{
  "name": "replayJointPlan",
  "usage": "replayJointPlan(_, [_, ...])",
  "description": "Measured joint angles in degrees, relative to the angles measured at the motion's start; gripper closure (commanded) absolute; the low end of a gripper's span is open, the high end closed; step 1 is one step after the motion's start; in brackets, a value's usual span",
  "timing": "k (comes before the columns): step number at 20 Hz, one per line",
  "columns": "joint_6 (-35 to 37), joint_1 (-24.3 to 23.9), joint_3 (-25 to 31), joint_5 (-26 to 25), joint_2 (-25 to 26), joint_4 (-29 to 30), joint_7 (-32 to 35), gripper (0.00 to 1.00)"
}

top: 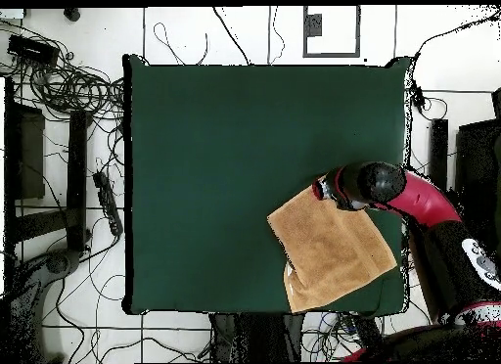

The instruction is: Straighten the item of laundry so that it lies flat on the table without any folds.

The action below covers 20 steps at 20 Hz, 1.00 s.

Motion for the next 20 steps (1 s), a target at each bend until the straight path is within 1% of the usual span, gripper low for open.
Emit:
replayJointPlan(2, [0.8,0.2,0.0,-0.1,0.2,-0.6,0.0,1.00])
replayJointPlan(4, [3.7,0.7,0.1,-0.6,0.8,-2.5,0.0,1.00])
replayJointPlan(14, [11.3,2.3,0.8,-2.9,2.6,-7.9,0.0,1.00])
replayJointPlan(15, [13.2,2.4,1.2,-3.4,3.2,-9.2,0.0,1.00])
replayJointPlan(20, [17.8,2.7,2.5,-4.7,4.7,-12.6,0.0,1.00])
